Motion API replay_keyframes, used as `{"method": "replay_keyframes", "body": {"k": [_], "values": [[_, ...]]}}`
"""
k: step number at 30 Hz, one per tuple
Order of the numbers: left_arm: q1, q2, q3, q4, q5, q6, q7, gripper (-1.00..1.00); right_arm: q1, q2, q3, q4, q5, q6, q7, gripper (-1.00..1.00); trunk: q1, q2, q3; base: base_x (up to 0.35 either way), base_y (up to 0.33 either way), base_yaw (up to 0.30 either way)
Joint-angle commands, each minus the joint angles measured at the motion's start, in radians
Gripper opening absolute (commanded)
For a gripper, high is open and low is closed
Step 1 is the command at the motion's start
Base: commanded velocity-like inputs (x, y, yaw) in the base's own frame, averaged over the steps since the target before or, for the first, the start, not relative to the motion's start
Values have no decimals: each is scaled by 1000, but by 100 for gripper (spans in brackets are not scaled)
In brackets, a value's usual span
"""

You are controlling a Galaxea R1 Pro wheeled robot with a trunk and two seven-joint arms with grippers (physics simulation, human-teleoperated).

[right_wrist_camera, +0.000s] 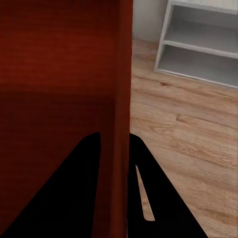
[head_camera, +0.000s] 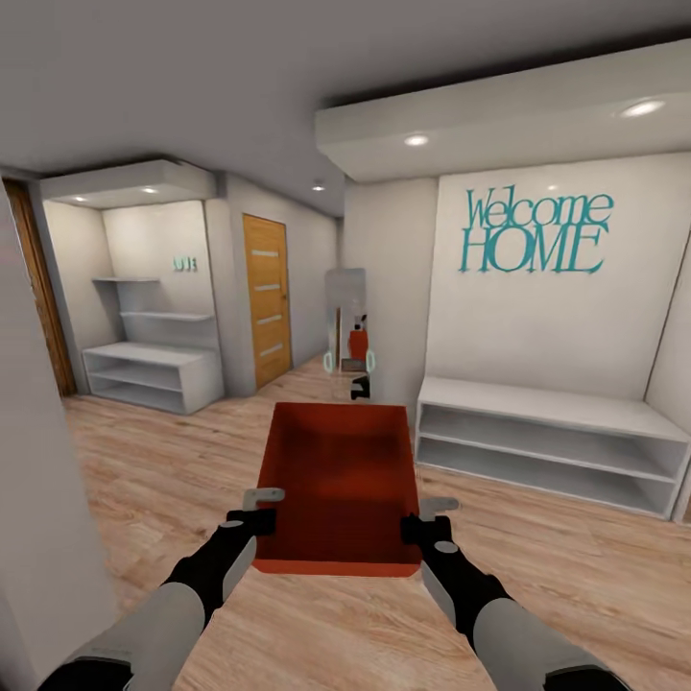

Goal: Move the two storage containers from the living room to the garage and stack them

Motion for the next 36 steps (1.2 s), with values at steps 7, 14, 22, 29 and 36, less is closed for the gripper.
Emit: {"method": "replay_keyframes", "body": {"k": [7, 14, 22, 29, 36], "values": [[-1, 1, 27, -5, -16, -23, 62, -100, 0, -29, -14, 3, -4, -3, -13, -100, 1, -1, -1, 322, 0, 270], [-1, 1, 27, -5, -16, -23, 62, -100, 0, -29, -15, 3, -4, -3, -13, -100, 1, -1, -1, 322, 0, 270], [-1, 1, 27, -5, -16, -23, 62, -100, 0, -29, -14, 3, -3, -3, -15, -100, 1, -1, -1, 322, 0, 104], [-1, 1, 27, -5, -16, -23, 62, -100, -1, -26, -14, 3, -2, -3, -23, -100, 1, -1, -1, 322, 0, 3], [-1, 1, 27, -5, -16, -23, 62, -100, 0, -26, -14, 1, -2, -5, -39, -100, 1, -1, -1, 322, 0, 0]]}}
